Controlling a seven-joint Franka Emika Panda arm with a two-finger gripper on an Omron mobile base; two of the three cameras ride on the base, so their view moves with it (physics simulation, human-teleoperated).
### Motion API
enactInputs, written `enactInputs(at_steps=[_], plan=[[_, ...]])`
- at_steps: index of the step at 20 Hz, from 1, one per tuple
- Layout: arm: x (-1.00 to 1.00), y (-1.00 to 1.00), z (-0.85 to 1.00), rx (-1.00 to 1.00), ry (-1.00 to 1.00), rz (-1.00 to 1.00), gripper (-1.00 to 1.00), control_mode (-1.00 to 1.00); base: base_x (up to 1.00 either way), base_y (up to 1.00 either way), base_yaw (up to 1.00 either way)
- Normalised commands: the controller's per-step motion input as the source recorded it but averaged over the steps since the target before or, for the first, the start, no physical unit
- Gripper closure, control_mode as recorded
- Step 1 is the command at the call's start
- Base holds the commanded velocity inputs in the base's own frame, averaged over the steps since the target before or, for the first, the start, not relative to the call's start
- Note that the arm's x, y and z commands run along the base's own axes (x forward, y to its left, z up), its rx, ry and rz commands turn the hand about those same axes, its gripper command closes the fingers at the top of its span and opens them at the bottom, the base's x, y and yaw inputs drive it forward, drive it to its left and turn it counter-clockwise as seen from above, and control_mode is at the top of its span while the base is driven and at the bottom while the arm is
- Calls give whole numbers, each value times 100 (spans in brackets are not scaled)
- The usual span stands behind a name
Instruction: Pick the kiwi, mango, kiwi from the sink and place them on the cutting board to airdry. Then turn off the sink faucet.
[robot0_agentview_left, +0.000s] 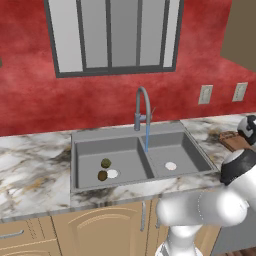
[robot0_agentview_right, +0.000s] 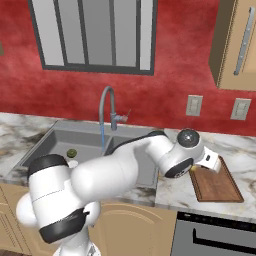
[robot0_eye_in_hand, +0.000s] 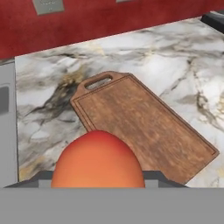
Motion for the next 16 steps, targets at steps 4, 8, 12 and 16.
enactInputs(at_steps=[4, 8, 12, 16], plan=[[19, -5, -3, 0, 2, 0, 100, -100, 0, 0, 0], [10, -8, -8, 0, 1, 0, 100, -100, 0, 0, 0], [9, -11, -17, 0, 1, 0, 100, -100, 0, 0, 0], [9, -9, -18, 0, 0, 0, 100, -100, 0, 0, 0]])
